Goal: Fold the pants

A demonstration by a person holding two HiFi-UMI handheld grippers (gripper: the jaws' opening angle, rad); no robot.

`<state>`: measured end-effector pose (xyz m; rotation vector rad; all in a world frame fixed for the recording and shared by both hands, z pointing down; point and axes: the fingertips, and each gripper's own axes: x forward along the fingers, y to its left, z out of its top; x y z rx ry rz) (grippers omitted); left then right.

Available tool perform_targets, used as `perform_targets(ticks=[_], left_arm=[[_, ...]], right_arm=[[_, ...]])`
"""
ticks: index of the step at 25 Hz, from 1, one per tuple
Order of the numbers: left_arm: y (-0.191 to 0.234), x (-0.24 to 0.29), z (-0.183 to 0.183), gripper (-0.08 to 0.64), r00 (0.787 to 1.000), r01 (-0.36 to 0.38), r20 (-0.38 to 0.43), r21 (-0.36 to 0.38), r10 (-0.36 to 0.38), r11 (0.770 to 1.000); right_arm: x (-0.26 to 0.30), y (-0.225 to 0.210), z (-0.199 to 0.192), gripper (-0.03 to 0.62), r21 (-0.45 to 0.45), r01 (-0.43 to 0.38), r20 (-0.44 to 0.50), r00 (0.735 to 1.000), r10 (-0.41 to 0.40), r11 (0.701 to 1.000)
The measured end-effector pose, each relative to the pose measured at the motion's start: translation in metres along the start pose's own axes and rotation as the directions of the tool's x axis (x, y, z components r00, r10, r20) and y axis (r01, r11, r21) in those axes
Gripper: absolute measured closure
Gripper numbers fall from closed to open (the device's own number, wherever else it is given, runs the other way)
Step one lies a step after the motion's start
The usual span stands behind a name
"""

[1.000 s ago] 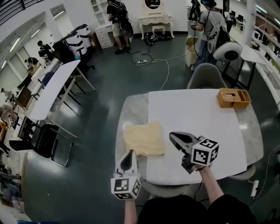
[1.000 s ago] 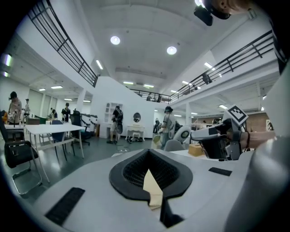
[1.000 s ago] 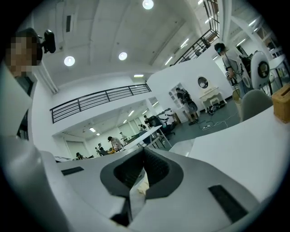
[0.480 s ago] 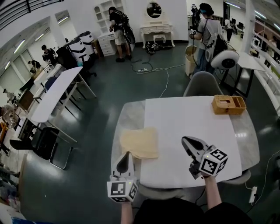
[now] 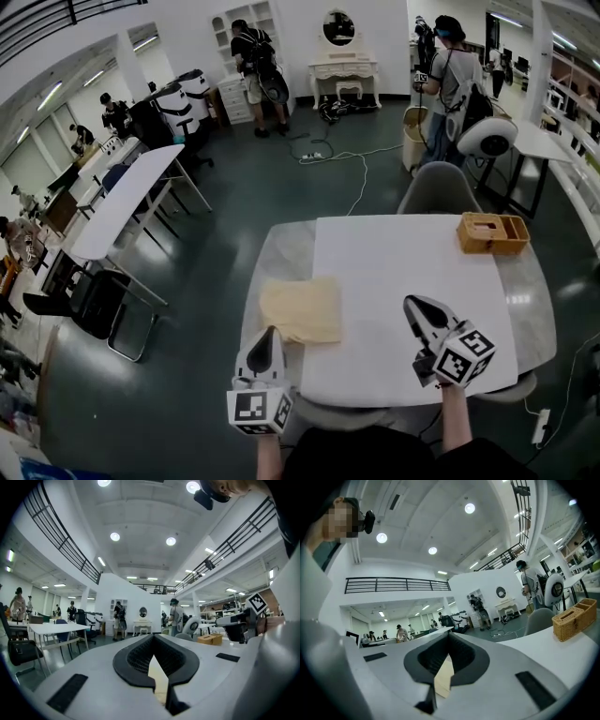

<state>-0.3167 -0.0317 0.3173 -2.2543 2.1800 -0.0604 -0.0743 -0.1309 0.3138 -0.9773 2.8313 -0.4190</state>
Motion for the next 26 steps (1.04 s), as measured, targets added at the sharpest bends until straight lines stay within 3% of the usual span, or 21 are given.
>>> perform_targets(ticks=[7,26], left_arm=[[0.006,0.001,-0.008,0.546,1.0,-0.009,-0.007,-0.001,0.009,1.0],[0.017,-0.005,-0.021,0.546,0.999,-0.028,-0.037,-0.001,0.028,1.0]], right_arm=[[0.0,-0.007,-0.003,0.578,-0.046,0.038,0.002,0.999,-0.037,0.998],[-0.001,-0.007,-0.011,0.578,-0.052,0.057,-0.014,0.998,-0.058,0.997]])
